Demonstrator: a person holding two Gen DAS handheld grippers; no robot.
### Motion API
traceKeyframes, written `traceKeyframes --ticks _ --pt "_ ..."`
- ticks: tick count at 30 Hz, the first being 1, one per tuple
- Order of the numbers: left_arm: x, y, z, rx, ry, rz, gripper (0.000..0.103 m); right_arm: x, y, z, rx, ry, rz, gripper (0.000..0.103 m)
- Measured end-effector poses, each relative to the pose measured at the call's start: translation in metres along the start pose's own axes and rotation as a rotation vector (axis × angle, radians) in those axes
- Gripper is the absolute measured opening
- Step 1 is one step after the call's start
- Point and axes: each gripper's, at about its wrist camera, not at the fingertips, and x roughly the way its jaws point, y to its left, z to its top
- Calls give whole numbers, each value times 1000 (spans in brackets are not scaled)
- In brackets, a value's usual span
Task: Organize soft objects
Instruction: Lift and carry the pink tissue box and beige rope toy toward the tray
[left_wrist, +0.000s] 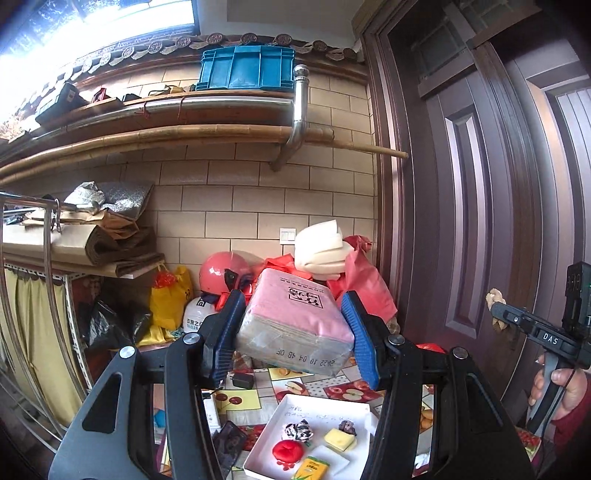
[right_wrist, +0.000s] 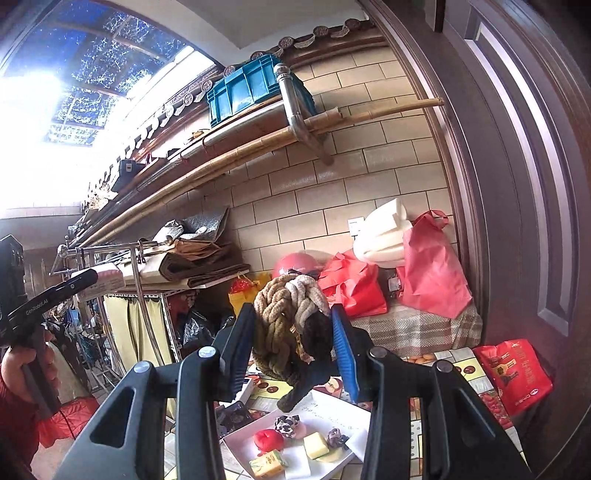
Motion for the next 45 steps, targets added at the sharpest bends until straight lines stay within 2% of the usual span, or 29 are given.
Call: traceKeyframes --ticks 17,28,36,45 --pt "21 0 -4 -4 16 -25 54 12 -1 -3 -1 17 3 40" --pt "60 3 -14 -2 67 -40 54 43 -3 -13 10 73 27 40" --pt "105 2 -30 -2 132 -63 54 74 0 -25 14 133 44 40" --pt "176 6 -80 8 288 -44 54 115 3 -53 31 241 78 40"
